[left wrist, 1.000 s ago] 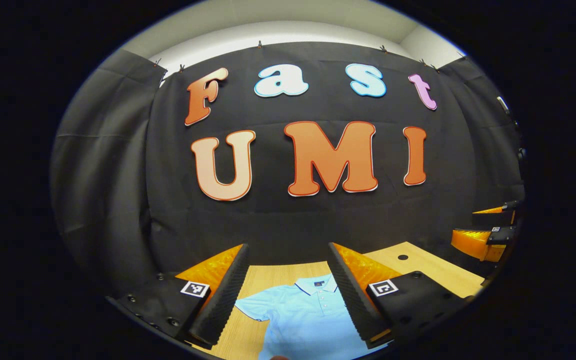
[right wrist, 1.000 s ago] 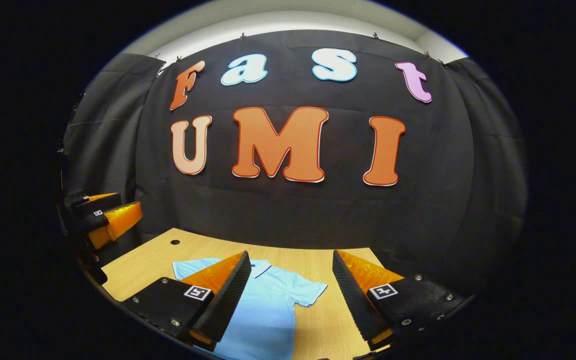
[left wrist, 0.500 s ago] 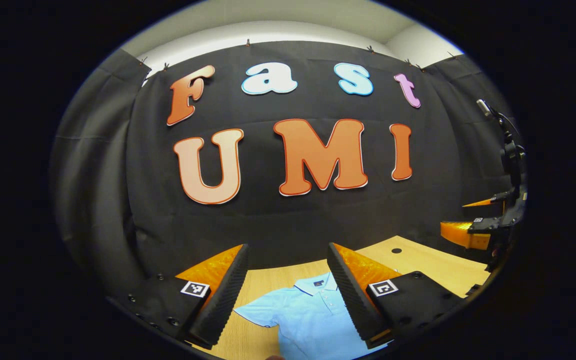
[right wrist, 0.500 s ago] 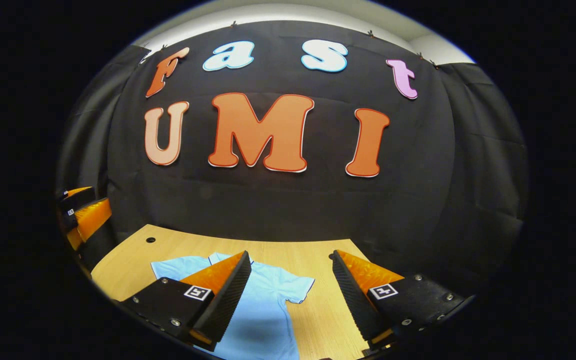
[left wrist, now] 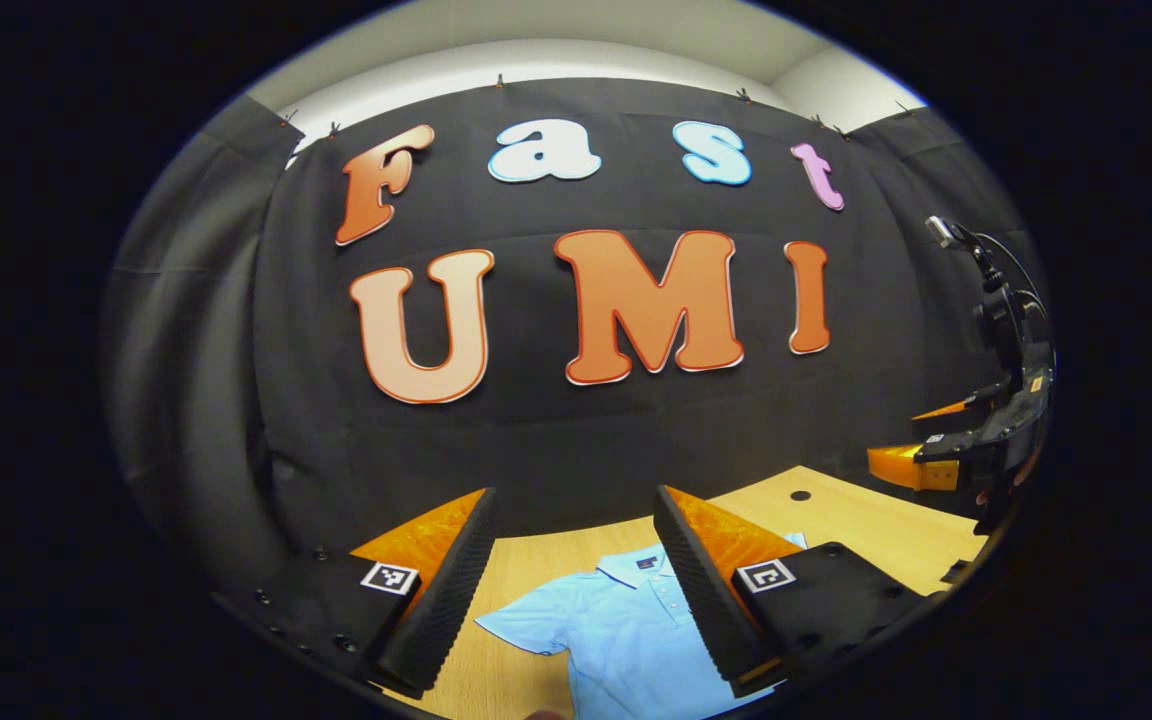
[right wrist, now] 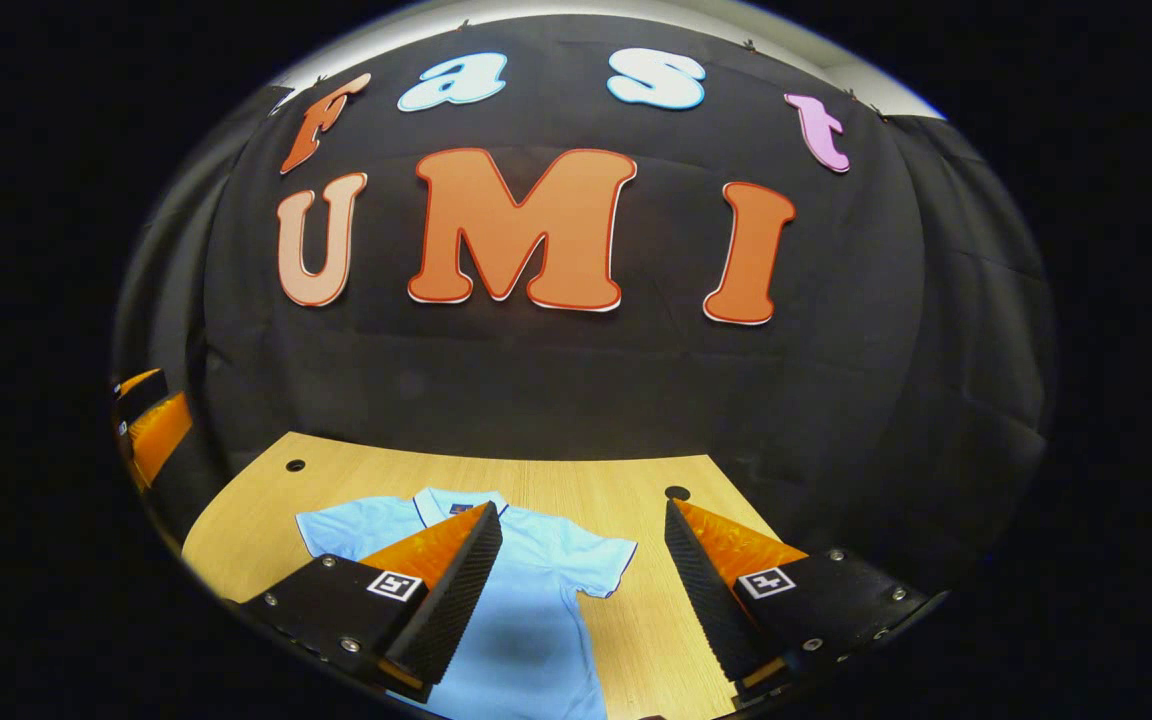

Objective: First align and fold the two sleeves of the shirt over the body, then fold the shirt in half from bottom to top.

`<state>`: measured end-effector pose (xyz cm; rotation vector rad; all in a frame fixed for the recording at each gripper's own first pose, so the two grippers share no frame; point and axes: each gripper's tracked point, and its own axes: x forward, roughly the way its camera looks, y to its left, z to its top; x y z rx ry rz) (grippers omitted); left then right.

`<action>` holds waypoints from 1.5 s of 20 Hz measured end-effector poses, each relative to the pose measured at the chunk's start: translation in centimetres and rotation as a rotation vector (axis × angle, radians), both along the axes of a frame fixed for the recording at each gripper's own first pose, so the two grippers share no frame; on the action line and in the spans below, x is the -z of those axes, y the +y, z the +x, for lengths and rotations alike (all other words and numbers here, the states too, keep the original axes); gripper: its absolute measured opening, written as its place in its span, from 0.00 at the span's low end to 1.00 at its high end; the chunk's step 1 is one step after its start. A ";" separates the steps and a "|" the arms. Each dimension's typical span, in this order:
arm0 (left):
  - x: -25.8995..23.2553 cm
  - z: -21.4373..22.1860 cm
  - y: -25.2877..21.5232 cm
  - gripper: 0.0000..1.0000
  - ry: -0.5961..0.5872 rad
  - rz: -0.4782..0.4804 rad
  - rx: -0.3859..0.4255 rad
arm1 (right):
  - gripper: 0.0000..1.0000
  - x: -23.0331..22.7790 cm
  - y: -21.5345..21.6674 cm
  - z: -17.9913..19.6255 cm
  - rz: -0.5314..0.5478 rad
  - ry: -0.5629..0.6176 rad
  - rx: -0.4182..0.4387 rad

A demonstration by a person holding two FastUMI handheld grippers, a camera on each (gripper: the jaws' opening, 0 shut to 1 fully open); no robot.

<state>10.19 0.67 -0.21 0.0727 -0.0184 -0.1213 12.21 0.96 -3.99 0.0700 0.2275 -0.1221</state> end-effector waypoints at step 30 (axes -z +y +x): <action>6.5 -2.8 0.6 1.00 0.224 0.042 -0.389 | 0.91 21.3 -5.8 15.3 0.142 0.643 -0.077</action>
